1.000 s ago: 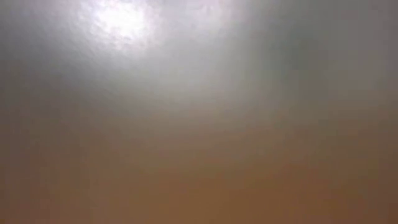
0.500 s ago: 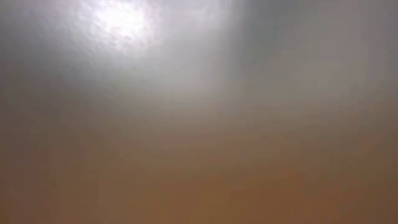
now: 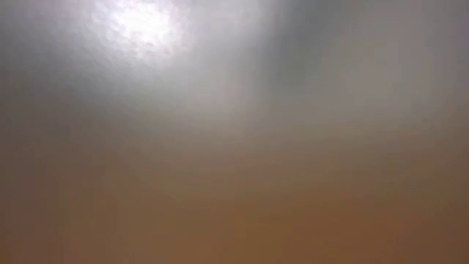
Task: Sort silverware by color (type)
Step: Put the orange fork into the transparent bin
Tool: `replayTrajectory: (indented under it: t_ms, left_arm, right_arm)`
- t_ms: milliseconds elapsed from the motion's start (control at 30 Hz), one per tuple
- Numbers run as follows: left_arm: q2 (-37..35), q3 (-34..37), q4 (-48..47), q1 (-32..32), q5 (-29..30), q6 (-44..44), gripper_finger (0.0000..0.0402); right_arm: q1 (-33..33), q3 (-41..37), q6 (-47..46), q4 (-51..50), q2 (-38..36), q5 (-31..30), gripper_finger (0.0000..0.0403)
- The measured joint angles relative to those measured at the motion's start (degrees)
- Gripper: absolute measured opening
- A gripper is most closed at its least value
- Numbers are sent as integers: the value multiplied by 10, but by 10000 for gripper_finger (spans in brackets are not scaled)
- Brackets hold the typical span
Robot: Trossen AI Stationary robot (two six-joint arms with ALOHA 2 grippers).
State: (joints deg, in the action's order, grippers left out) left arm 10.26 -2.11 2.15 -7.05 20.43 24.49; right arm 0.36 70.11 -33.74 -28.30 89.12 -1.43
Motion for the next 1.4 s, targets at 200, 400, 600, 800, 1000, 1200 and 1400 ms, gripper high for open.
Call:
replayTrajectory:
  t_ms: [200, 400, 600, 800, 1000, 1200, 1400]
  left_arm:
    - [1, 0, 0, 0, 0, 0, 96]
    - [2, 0, 0, 0, 0, 0, 96]
    - [2, 0, 0, 0, 0, 0, 96]
    - [3, 0, 0, 0, 0, 0, 96]
    - [3, 0, 0, 0, 0, 0, 96]
    - [3, 0, 0, 0, 0, 0, 96]
    - [3, 0, 0, 0, 0, 0, 96]
  right_arm:
    - [1, 0, -1, -3, 10, 31, 101]
    - [1, 5, -1, -53, 0, 46, 104]
    - [0, 25, 7, -218, -17, 28, 92]
    - [-5, 2, 5, -312, -25, 14, 81]
    - [-5, -46, -11, -328, -25, 19, 81]
    - [-5, -115, -54, -329, -25, 51, 78]
    - [2, -147, -77, -323, -38, 64, 81]
